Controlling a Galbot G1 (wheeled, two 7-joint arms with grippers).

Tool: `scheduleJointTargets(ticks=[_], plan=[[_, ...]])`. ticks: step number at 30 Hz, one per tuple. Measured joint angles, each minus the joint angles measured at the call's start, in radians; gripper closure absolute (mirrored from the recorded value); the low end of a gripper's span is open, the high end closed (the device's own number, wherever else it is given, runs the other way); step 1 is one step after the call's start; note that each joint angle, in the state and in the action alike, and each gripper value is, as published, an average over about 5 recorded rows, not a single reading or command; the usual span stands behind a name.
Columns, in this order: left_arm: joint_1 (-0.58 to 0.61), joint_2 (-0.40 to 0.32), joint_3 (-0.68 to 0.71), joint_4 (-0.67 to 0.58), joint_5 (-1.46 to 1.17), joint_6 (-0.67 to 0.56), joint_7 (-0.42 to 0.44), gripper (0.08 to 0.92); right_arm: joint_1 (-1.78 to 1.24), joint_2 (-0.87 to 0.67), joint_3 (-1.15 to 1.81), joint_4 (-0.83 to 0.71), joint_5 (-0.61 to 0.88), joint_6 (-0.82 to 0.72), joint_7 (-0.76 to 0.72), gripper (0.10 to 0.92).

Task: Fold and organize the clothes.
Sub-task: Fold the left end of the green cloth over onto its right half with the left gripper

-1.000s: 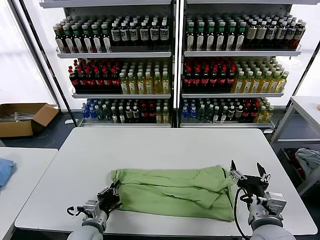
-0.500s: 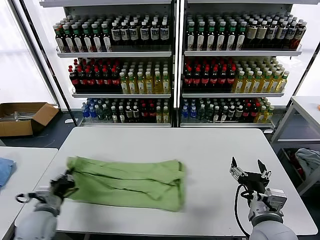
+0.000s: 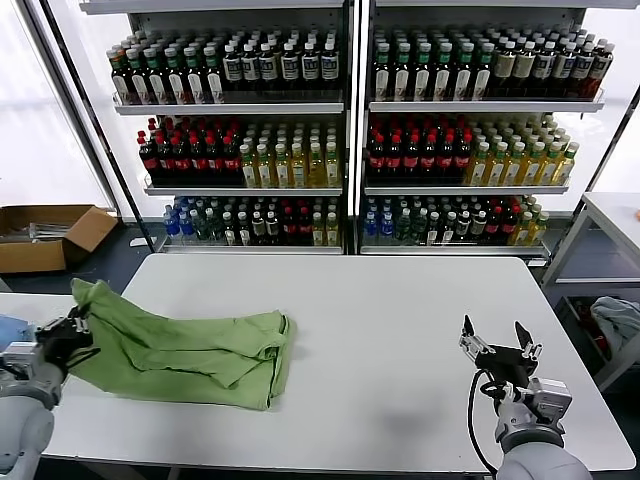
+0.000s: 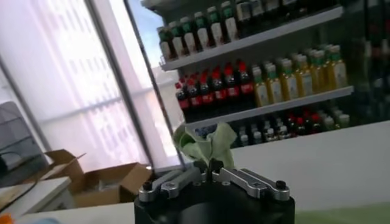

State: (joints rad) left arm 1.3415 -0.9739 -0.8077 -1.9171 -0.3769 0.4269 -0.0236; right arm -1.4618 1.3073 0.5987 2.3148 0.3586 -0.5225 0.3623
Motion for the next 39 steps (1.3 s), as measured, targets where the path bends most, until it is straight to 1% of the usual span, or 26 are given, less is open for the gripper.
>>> scheduleJointTargets(ticks=[4, 7, 12, 16, 22, 31, 34, 39], plan=[[-0.006, -0.047, 0.102, -0.071, 0.029, 0.016, -0.005, 0.907, -0.016, 0.006, 0.013, 0.011, -0.002, 0.000, 0.001, 0.203], [-0.016, -0.090, 0.192, -0.101, 0.061, 0.024, -0.003, 0.907, -0.029, 0.010, 0.022, 0.019, -0.002, 0.001, 0.001, 0.203], [-0.037, -0.162, 0.329, -0.111, 0.115, 0.031, 0.003, 0.907, -0.053, 0.016, 0.040, 0.032, -0.002, 0.006, 0.003, 0.203], [-0.055, -0.205, 0.414, -0.096, 0.148, 0.036, 0.006, 0.907, -0.072, 0.024, 0.048, 0.036, -0.005, 0.010, 0.005, 0.203], [-0.080, -0.248, 0.495, -0.070, 0.181, 0.041, 0.012, 0.907, -0.092, 0.039, 0.045, 0.038, -0.018, 0.016, 0.004, 0.203], [-0.110, -0.299, 0.545, -0.004, 0.220, 0.027, 0.033, 0.901, -0.110, 0.053, 0.029, 0.044, -0.038, 0.023, -0.001, 0.203], [-0.117, -0.313, 0.552, 0.024, 0.238, 0.020, 0.039, 0.851, -0.111, 0.053, 0.025, 0.045, -0.041, 0.025, -0.002, 0.203], [-0.118, -0.335, 0.559, 0.073, 0.259, 0.000, 0.040, 0.704, -0.110, 0.048, 0.018, 0.045, -0.043, 0.029, -0.004, 0.203]])
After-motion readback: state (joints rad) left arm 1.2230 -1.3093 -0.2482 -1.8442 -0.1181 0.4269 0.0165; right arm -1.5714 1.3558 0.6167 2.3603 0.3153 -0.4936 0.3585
